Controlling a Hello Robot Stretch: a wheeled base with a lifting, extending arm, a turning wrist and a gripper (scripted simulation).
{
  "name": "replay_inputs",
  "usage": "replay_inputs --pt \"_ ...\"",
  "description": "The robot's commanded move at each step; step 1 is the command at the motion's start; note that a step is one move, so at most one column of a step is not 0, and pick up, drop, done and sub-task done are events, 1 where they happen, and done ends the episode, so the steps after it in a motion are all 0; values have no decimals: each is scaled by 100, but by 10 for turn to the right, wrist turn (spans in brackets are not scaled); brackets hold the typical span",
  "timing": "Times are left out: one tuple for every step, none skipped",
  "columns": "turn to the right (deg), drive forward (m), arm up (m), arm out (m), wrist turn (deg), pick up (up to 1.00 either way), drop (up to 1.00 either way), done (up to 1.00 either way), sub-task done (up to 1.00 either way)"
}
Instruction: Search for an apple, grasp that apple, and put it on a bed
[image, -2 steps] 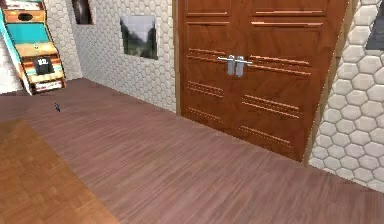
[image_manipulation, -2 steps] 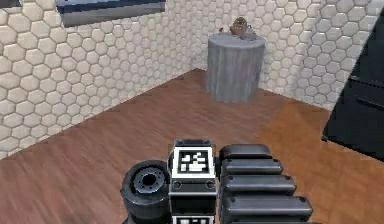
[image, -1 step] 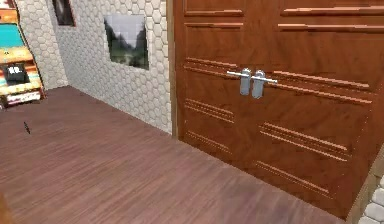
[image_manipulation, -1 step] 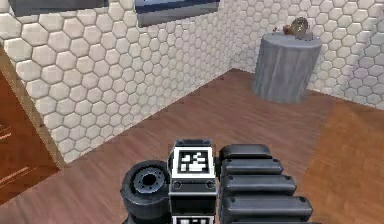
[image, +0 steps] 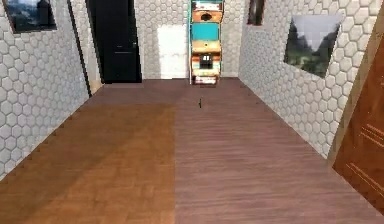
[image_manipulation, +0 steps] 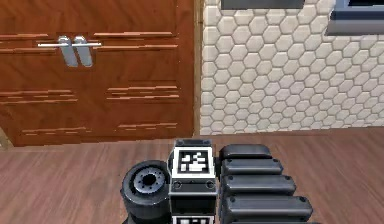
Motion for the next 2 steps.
replay_inputs --pt "-30 0 0 0 0 0 0 0 0" --pt "0 85 0 0 0 0 0 0 0"
